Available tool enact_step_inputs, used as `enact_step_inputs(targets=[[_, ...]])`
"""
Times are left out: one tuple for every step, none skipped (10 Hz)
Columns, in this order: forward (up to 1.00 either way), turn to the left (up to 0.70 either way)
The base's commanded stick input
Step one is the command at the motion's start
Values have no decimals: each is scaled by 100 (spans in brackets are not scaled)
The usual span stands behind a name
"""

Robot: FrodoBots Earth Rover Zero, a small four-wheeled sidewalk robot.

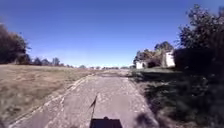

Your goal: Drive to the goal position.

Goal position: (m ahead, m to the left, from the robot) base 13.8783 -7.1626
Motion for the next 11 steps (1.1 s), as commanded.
enact_step_inputs(targets=[[100,0],[100,0],[100,0],[100,0],[100,0],[100,0],[100,0],[100,0],[100,6],[100,2],[100,2]])
